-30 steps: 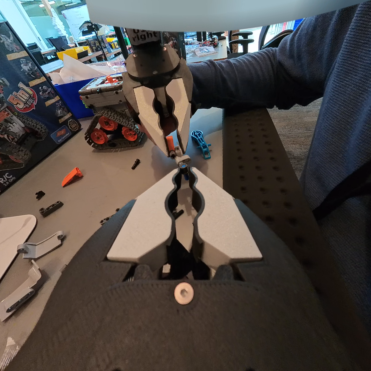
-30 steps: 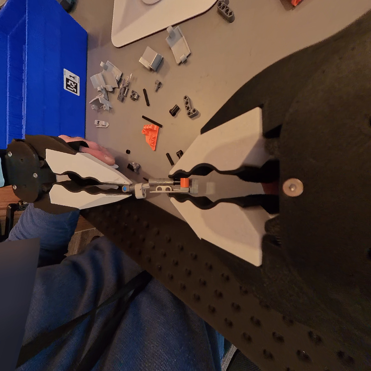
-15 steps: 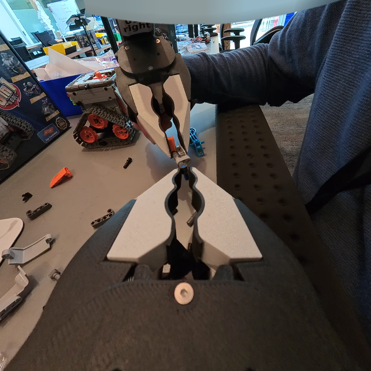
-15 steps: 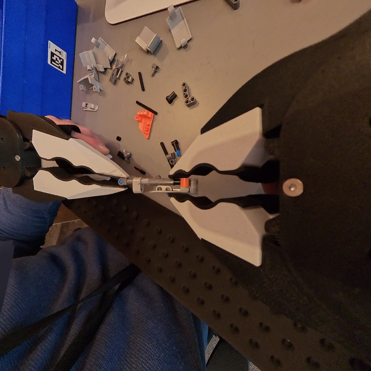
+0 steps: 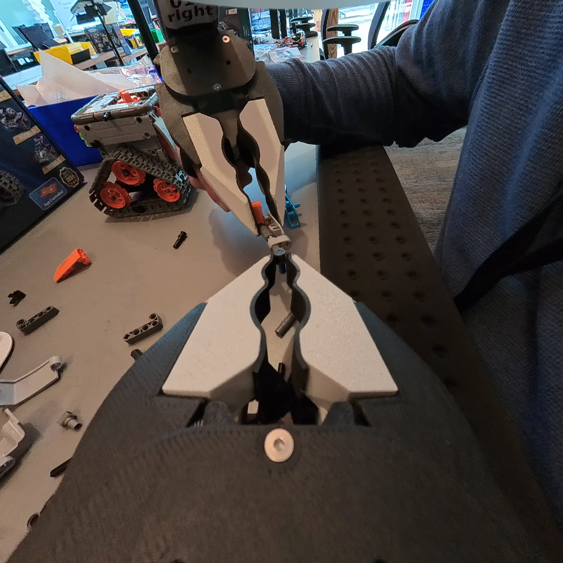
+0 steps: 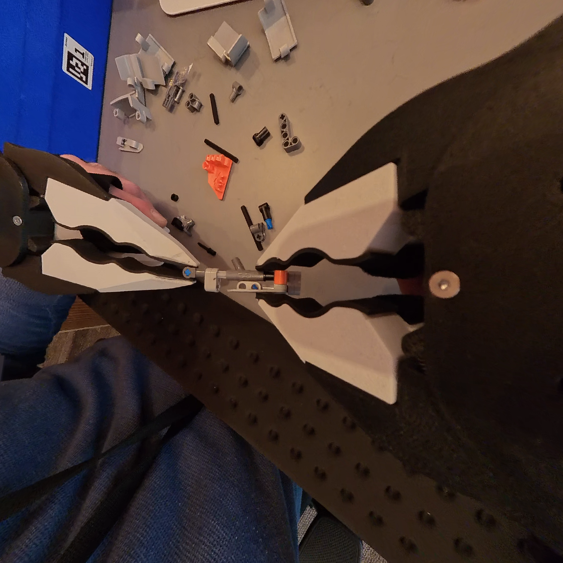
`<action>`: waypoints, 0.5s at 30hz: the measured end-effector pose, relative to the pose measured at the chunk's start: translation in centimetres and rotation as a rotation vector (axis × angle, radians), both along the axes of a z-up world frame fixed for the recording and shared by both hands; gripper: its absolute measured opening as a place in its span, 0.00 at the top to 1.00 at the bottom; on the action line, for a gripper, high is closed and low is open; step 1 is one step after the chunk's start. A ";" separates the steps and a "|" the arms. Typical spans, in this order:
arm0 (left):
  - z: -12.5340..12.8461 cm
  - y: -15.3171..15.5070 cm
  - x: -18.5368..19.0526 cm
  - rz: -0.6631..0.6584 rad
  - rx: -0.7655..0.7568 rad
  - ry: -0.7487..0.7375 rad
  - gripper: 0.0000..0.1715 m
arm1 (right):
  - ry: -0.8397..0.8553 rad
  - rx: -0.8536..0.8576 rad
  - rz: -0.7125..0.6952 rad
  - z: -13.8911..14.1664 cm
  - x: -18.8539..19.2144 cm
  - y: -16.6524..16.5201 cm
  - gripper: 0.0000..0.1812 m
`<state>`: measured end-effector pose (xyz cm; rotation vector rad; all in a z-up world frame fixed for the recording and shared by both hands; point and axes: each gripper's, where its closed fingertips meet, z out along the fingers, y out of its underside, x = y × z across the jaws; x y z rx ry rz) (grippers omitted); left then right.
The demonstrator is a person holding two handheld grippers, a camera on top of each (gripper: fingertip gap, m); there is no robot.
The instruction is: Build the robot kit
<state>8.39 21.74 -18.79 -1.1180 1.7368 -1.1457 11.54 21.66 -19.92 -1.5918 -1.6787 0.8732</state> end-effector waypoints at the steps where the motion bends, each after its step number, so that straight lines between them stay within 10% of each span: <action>1: -0.1 0.0 0.0 -0.004 -0.003 0.005 0.97 | -0.005 -0.002 0.003 -0.1 0.0 -0.1 0.93; 15: -1.5 0.7 0.1 0.053 0.028 0.078 0.97 | -0.039 -0.008 -0.031 -1.5 -0.1 0.6 0.94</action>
